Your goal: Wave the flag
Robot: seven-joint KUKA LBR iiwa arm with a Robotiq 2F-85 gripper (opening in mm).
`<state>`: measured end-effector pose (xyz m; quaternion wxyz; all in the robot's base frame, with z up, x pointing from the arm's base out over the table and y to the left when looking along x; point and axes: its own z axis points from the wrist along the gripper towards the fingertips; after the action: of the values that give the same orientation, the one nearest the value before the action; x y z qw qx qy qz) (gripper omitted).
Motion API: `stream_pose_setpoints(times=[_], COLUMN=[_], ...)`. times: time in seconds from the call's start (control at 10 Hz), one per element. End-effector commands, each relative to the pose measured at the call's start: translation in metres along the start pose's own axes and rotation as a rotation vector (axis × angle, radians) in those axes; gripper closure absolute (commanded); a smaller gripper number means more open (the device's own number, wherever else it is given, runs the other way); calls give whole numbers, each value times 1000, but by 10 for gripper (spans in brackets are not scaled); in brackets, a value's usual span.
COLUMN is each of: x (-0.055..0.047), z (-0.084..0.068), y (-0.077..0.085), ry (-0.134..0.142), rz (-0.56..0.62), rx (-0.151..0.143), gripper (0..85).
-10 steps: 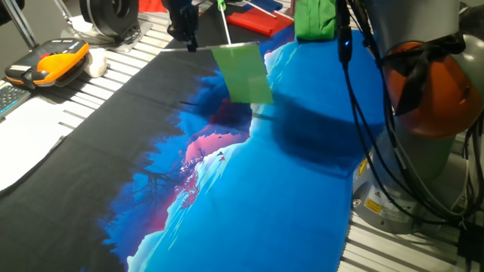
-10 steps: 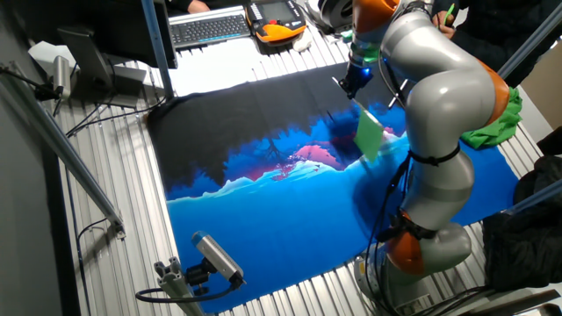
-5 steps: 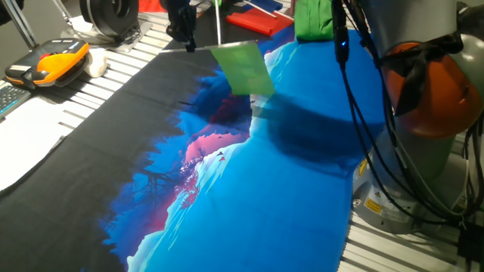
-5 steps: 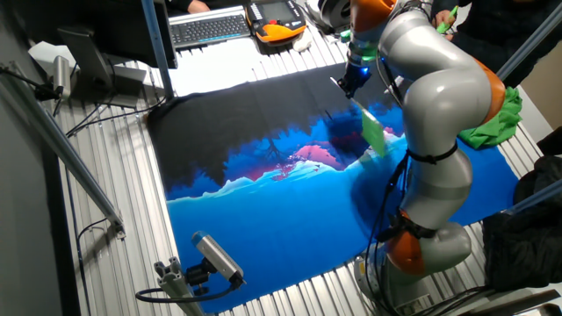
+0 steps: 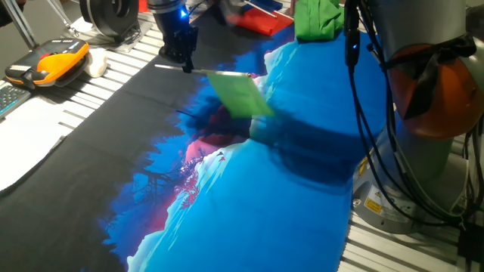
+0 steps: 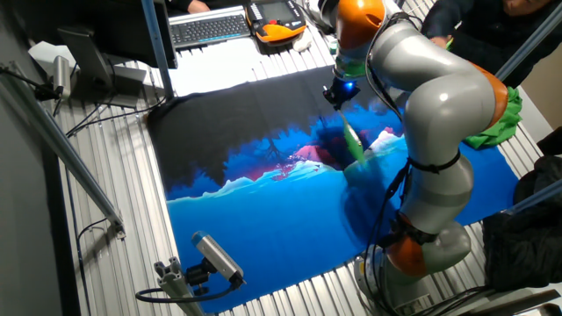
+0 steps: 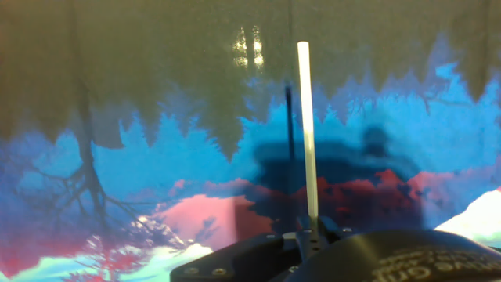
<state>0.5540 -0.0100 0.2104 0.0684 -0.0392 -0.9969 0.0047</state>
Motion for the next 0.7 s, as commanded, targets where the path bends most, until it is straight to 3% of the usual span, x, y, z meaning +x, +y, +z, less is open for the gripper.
stream_pose_setpoints(times=[0.0,0.2,0.3,0.4,0.5,0.6], x=[0,-1,-1,0,0,0], z=[0,1,1,1,1,1], y=[-1,0,-1,0,0,0], ry=[-1,-6,8,10,9,8], rz=[6,12,28,52,60,60], rx=[7,28,25,25,36,39], gripper=[850,850,680,680,510,510])
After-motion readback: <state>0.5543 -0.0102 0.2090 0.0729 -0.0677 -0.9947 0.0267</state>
